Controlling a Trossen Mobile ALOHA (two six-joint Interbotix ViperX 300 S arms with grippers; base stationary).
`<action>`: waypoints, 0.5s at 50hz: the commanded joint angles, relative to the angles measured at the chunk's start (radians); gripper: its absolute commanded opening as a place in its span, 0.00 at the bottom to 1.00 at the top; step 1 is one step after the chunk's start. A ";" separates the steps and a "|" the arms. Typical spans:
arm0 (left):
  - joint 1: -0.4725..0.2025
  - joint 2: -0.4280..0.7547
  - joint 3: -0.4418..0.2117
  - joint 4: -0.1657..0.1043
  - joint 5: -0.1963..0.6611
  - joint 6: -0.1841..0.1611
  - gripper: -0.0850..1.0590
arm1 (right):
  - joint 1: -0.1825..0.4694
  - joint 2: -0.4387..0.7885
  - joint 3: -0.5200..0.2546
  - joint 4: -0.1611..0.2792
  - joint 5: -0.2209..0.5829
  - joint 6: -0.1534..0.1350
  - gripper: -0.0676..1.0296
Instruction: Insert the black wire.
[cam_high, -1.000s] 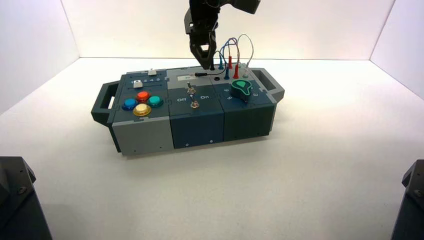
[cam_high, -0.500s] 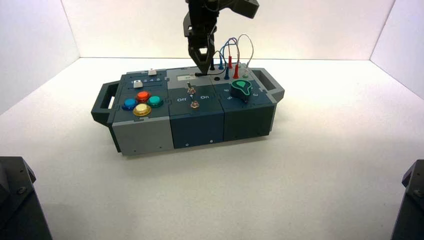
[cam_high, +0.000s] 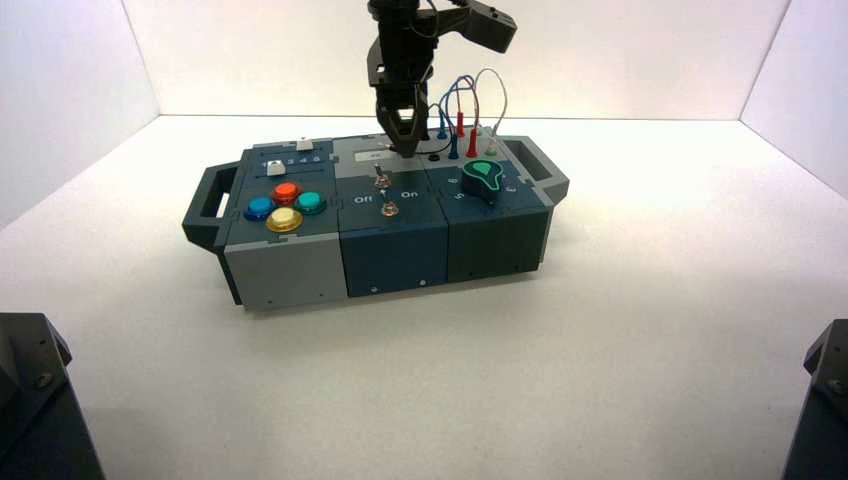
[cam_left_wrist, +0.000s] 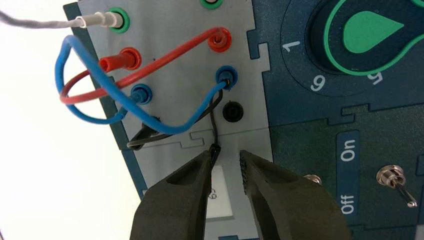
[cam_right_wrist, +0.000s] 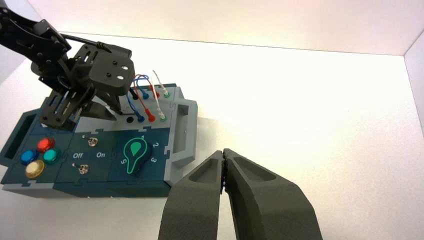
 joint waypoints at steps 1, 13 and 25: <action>0.005 -0.006 -0.014 0.002 0.002 0.008 0.37 | -0.003 0.006 -0.029 0.002 -0.006 0.002 0.04; 0.005 -0.003 -0.014 0.002 0.002 0.008 0.34 | -0.003 0.006 -0.029 0.002 -0.008 0.002 0.04; 0.005 0.003 -0.012 0.023 0.000 0.005 0.32 | -0.003 0.006 -0.028 0.002 -0.008 0.002 0.04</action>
